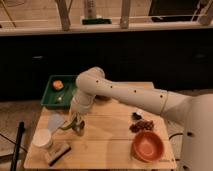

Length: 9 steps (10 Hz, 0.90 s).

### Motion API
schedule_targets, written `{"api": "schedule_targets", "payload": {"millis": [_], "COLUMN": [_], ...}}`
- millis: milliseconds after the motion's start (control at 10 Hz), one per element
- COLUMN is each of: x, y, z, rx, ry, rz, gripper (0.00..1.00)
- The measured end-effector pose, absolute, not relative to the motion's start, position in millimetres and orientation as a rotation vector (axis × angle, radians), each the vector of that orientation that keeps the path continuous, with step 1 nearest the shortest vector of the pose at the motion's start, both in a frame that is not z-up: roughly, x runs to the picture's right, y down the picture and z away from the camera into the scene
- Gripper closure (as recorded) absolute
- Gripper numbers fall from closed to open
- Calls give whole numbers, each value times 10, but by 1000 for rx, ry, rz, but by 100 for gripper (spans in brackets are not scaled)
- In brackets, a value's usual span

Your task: Place pepper in metal cup

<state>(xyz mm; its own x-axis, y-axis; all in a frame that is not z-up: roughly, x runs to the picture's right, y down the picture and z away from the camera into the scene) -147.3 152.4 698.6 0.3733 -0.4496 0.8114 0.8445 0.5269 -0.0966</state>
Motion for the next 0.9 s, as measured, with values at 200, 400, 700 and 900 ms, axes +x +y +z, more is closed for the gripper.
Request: {"api": "schedule_targets", "payload": {"millis": [200, 400, 700, 900], "x": [-1485, -1485, -1464, -1475], "y": [1545, 1562, 1577, 1584], "z": [7006, 7029, 7066, 7074], "rx": [-570, -579, -594, -600], "ry": [-821, -822, -817, -818], "rz": [-895, -900, -894, -895], "gripper": [100, 99, 73, 56]}}
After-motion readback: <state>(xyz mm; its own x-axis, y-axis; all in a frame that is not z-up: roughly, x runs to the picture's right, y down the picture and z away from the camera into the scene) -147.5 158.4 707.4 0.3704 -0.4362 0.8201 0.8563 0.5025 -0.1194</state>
